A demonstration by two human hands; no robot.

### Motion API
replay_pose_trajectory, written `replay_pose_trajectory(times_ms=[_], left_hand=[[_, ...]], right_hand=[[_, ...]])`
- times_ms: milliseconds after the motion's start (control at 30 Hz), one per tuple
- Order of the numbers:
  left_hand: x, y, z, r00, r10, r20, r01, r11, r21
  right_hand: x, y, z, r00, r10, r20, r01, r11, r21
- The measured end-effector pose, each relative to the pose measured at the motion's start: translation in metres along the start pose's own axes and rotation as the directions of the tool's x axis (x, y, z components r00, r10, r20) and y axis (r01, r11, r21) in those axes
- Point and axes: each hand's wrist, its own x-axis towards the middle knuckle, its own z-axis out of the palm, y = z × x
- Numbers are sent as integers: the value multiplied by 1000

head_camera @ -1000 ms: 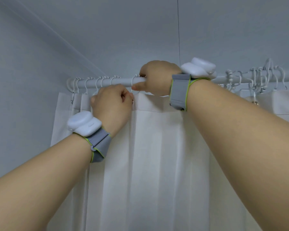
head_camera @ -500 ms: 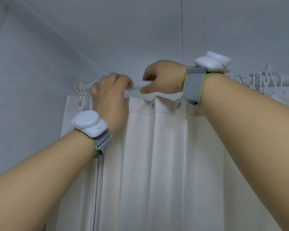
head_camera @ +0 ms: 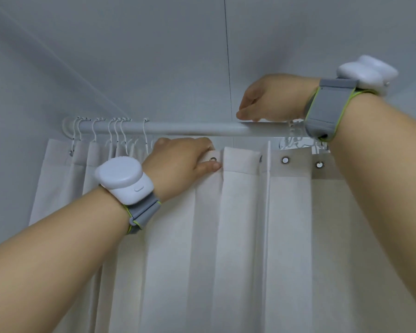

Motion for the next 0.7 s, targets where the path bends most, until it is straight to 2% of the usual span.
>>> replay_pose_trajectory(times_ms=[133,267,367,500,600,700], left_hand=[[7,6,5,990,-54,-128,37,991,-131],[16,22,13,989,-80,-126,54,978,-200],[24,35,23,988,-62,-144,27,971,-239],[28,43,31,985,-55,-165,9,964,-267],[28,43,34,983,-64,-174,11,957,-290],[27,41,34,983,-73,-168,18,952,-304]], right_hand=[[-10,14,-5,984,127,127,-111,986,-127],[-14,24,-11,961,197,194,-165,972,-169],[-18,33,-14,946,160,281,-110,976,-187],[-24,43,-19,910,70,409,-47,997,-68],[-25,47,-23,903,49,427,-51,999,-8],[-21,46,-21,926,48,375,-25,998,-65]])
